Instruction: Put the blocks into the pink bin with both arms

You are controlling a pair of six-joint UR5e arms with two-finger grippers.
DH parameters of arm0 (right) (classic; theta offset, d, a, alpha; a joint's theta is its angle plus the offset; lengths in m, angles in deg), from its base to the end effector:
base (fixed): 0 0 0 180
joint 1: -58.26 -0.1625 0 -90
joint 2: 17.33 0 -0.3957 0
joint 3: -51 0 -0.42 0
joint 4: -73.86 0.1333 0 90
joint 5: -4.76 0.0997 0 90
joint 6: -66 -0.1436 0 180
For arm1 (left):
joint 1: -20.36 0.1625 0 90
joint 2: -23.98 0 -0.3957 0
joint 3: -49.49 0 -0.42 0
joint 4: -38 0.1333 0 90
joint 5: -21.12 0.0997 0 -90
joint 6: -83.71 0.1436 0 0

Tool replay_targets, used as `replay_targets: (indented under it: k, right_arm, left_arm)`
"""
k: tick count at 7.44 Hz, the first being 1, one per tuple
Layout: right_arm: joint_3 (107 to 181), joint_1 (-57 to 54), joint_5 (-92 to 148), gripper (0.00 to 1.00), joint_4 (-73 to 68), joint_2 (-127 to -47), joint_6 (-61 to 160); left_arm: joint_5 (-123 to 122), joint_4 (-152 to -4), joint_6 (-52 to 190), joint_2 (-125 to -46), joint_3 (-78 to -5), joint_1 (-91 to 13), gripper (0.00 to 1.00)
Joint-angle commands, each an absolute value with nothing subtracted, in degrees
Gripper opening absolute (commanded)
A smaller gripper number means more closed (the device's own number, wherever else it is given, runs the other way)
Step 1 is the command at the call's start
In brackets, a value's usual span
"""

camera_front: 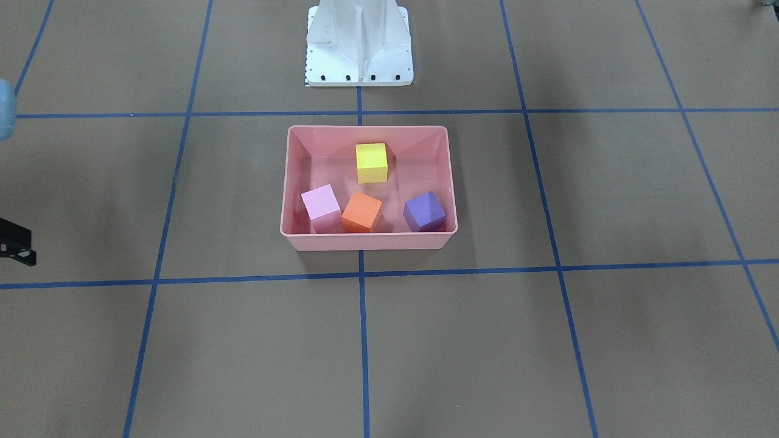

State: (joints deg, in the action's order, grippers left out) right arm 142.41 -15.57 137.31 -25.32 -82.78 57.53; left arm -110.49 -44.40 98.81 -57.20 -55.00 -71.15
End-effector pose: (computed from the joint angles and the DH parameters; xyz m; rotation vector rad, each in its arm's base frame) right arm -0.1513 -0.6517 0.4111 0.1157 -0.7814 -0.2361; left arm -0.0499 -0.4521 0.6227 0.0732 0.7247 0.2144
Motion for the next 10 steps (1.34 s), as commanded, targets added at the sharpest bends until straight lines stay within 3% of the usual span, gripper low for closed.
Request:
replay_targets:
  k: [1, 6, 10]
  right_arm:
    - [145.5, -20.0, 137.5, 1.0, -25.1, -91.3, 62.3]
    - [156.7, -28.0, 137.1, 1.0, -24.8, -111.1, 67.9]
    - [158.1, -28.1, 136.7, 1.0, -24.7, -113.6, 67.1]
  left_arm:
    - [-110.4, -42.4, 98.5, -57.5, -56.0, -72.0, 1.0]
    - [-110.4, -43.6, 98.7, -58.1, -56.0, -71.9, 1.0]
    - [-110.6, -43.6, 98.5, -58.1, -56.2, -71.9, 1.0]
